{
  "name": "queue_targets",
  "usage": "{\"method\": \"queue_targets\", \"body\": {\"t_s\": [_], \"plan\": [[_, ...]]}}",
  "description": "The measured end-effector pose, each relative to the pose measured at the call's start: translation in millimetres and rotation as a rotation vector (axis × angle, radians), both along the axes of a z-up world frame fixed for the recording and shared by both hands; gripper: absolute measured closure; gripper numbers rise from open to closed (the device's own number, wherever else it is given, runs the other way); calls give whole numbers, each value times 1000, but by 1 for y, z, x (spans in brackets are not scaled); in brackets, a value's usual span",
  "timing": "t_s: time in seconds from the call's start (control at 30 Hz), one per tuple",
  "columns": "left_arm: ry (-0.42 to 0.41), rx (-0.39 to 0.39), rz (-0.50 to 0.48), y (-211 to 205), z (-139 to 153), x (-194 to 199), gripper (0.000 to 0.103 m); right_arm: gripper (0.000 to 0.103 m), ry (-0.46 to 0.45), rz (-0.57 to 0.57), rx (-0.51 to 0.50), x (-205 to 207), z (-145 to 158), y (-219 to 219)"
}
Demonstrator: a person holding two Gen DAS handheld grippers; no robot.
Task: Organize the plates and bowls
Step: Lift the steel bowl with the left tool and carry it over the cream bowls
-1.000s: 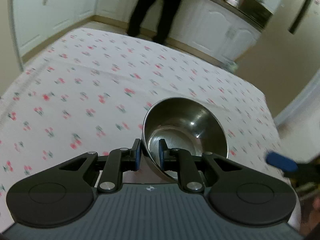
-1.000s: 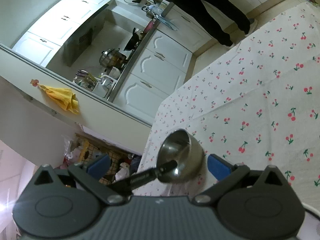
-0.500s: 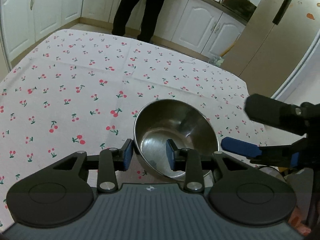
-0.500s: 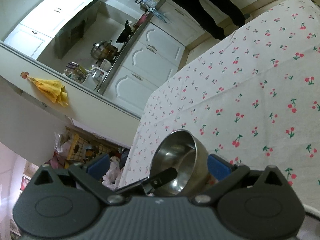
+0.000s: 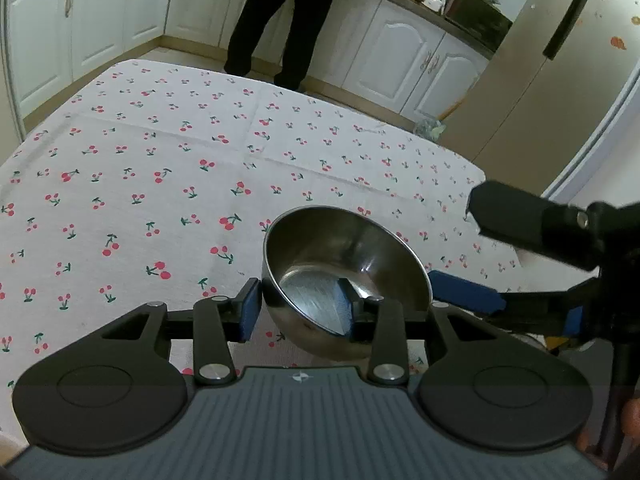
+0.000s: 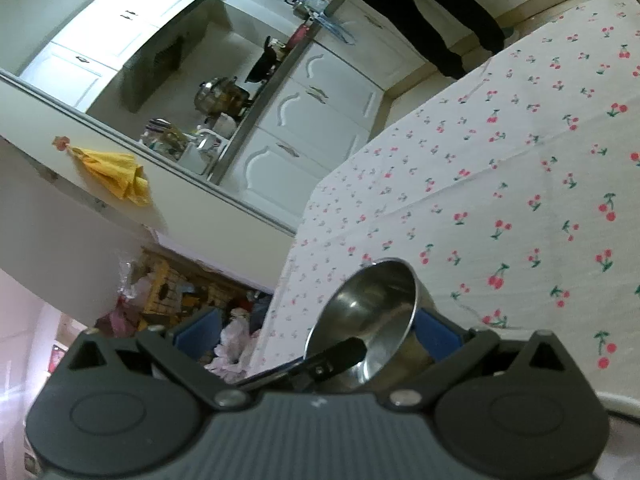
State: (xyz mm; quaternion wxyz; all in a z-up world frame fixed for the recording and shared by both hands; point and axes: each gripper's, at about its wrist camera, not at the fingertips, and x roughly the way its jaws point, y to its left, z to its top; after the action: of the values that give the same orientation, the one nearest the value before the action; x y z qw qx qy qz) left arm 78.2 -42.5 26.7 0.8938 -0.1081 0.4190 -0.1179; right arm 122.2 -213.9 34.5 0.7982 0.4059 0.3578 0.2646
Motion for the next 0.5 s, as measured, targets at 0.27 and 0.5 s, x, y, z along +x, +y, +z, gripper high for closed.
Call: {"method": "queue_targets", "body": {"t_s": [0.27, 0.5], "plan": [[8, -11, 24, 10, 0, -5, 62, 0, -21, 21, 5, -2, 2, 6], [13, -7, 33, 13, 2, -11, 66, 0, -37, 37, -2, -3, 3, 13]]}}
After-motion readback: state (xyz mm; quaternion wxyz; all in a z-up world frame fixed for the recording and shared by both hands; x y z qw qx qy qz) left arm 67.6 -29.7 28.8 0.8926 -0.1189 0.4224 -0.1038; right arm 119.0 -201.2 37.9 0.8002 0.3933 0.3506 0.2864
